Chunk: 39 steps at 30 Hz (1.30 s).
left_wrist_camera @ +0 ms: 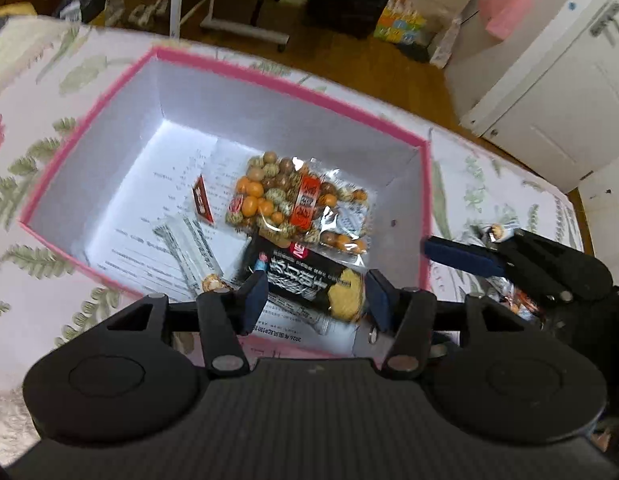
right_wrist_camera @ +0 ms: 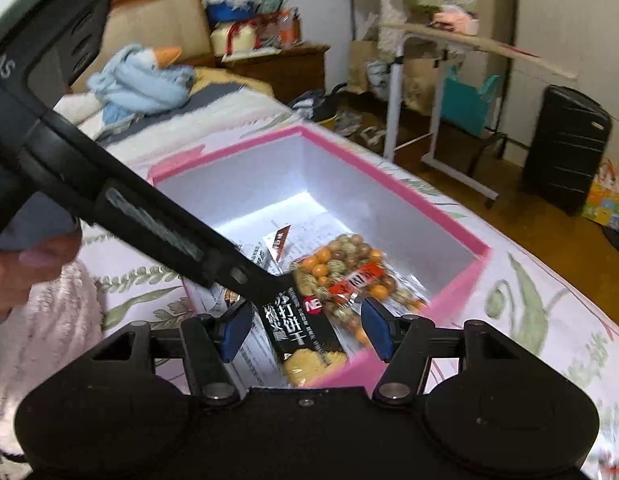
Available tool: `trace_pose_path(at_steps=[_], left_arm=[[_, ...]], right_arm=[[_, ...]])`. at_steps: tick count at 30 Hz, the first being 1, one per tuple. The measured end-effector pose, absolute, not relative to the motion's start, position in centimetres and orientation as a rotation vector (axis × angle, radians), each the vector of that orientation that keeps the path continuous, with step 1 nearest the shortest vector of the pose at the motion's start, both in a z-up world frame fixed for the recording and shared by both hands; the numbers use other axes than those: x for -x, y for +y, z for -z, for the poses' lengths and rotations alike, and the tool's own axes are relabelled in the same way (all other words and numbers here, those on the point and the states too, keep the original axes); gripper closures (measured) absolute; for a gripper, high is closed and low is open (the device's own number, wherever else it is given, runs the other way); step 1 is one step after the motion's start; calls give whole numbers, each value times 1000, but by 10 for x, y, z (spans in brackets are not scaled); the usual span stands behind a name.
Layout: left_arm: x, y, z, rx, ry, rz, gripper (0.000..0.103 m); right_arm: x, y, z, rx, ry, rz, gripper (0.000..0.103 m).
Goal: Organize snacks
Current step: 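Reach the left tool to the remaining black NB cracker pack and grasp it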
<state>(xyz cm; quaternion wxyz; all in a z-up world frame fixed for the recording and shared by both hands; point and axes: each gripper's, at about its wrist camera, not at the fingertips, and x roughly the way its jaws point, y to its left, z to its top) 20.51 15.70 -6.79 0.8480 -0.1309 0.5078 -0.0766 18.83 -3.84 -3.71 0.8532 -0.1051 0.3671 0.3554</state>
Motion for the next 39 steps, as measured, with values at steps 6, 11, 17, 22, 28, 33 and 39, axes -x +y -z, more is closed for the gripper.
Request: trace_pose_path(at_steps=[6,11,17,22,28,33,39], left_arm=[[-159,147,35,165,945,216,51],[-127,128,24,144,910,319,54],[-100,86,43,128,898,385,54],[-95,54,83,159,946,382,56],[-103,26,129,105,911,311,56],[-119,20,152,95,913,221,55],[-131,17,169,85,917,186,52]], right_arm=[[-156,-92,20,107,777,-640,38],[-153,-129,27,-80,847,-557,38],[-143,-158,59,-277,905,-520,44],[-147,-163,91,-368,971,-528,51],[-165,-164,135,-475,1075,-537,51],[-179,-152,159,-480,1118,-510,50],[-189,-133,164,-419,1119,-515,68]])
